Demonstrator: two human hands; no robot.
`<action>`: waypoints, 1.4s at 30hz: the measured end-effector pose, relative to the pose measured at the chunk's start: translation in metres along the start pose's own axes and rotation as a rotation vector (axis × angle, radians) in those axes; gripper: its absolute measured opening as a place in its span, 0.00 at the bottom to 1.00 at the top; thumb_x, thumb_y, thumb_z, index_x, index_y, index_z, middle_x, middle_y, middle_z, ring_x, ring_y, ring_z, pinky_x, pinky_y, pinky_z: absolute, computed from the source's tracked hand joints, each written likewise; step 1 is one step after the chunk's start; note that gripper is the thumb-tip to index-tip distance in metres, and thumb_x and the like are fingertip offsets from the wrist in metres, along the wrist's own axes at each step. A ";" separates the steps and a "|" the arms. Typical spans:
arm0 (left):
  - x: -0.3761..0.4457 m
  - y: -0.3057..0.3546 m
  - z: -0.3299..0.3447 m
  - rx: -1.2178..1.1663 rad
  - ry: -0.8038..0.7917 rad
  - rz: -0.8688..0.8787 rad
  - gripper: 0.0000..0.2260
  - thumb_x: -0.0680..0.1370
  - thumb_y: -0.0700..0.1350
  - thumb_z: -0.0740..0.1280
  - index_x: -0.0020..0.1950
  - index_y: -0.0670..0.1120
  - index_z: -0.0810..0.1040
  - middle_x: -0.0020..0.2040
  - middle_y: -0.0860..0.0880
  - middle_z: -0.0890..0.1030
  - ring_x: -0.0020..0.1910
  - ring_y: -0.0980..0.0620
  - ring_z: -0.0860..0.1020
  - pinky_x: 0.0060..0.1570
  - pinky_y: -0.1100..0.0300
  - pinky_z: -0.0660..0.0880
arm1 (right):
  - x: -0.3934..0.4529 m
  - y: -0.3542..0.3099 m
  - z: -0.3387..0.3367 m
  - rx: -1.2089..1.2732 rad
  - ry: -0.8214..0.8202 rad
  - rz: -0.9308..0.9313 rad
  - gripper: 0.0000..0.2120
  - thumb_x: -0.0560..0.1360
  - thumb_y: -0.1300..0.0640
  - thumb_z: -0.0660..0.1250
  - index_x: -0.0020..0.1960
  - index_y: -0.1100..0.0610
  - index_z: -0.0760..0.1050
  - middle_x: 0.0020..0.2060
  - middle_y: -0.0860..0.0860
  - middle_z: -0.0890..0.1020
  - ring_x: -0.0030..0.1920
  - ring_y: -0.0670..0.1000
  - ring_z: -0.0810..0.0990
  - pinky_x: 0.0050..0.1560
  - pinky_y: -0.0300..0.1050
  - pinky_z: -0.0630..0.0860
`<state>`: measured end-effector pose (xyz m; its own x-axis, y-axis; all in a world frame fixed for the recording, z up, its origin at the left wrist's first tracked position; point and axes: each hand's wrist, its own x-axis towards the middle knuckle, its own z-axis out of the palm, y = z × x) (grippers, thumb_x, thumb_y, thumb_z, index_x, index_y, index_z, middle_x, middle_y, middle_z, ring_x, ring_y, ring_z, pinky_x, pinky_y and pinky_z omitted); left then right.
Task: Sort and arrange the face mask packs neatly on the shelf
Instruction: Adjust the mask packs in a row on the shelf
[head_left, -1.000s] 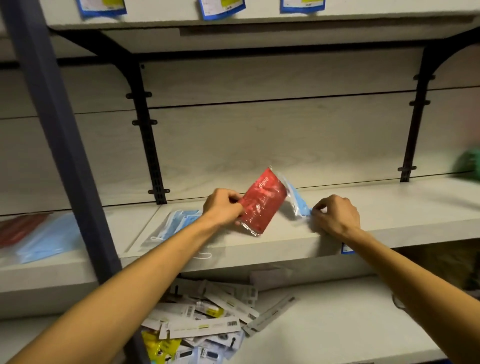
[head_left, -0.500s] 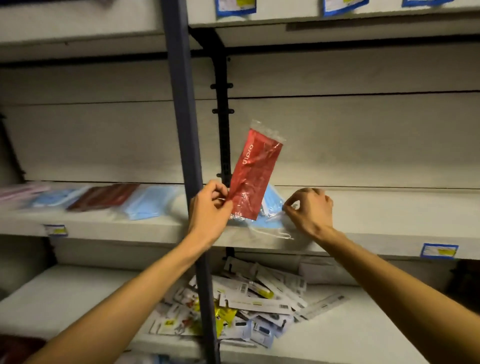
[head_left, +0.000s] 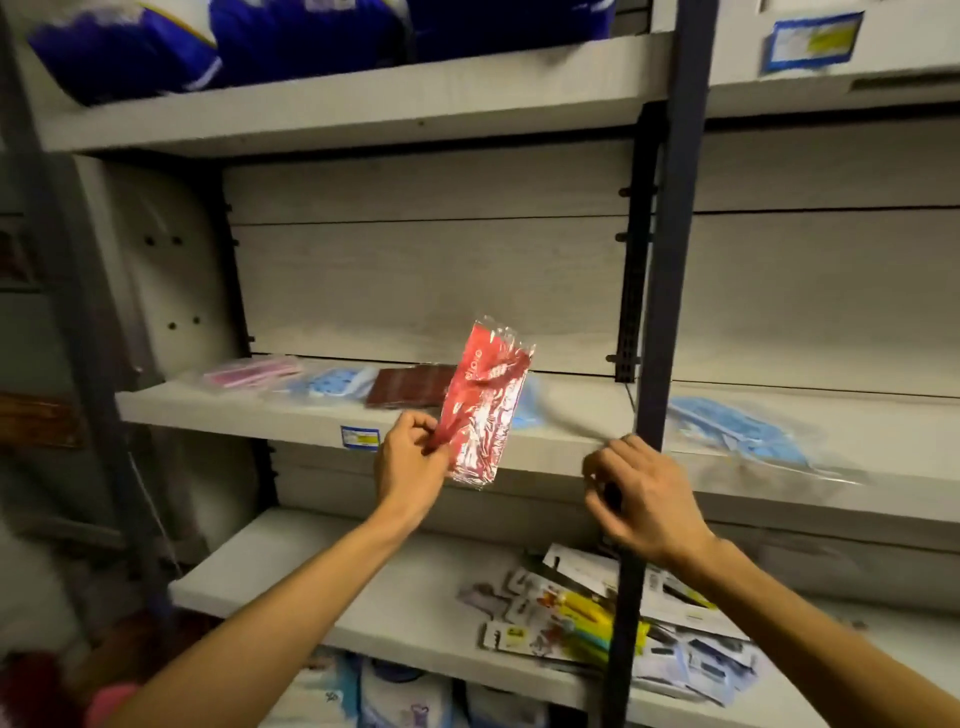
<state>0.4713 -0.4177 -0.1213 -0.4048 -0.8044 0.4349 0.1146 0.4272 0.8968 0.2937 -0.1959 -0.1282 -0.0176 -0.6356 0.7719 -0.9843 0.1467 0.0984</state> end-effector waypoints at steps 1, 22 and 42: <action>0.007 -0.003 -0.009 0.014 0.007 -0.028 0.14 0.74 0.33 0.73 0.45 0.50 0.74 0.44 0.44 0.83 0.43 0.38 0.83 0.45 0.36 0.81 | 0.009 -0.013 0.006 -0.026 -0.035 -0.048 0.11 0.73 0.48 0.64 0.49 0.54 0.76 0.44 0.50 0.78 0.44 0.52 0.75 0.41 0.44 0.74; 0.172 -0.049 -0.057 1.119 -0.352 0.403 0.15 0.78 0.48 0.66 0.64 0.53 0.79 0.69 0.53 0.77 0.65 0.51 0.76 0.61 0.57 0.72 | 0.177 -0.011 0.163 0.056 -0.511 0.321 0.23 0.80 0.35 0.55 0.67 0.45 0.76 0.70 0.48 0.73 0.75 0.57 0.61 0.74 0.54 0.59; 0.058 0.014 -0.019 1.077 -0.528 0.683 0.24 0.84 0.58 0.56 0.76 0.48 0.66 0.74 0.48 0.71 0.70 0.47 0.71 0.65 0.50 0.70 | 0.044 -0.037 0.028 0.044 -0.309 0.286 0.18 0.81 0.45 0.60 0.69 0.50 0.74 0.65 0.48 0.77 0.66 0.48 0.73 0.64 0.48 0.74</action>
<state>0.4665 -0.4660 -0.0820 -0.8730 -0.1608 0.4604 -0.2258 0.9700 -0.0895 0.3248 -0.2510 -0.1153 -0.3368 -0.7721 0.5389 -0.9384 0.3224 -0.1244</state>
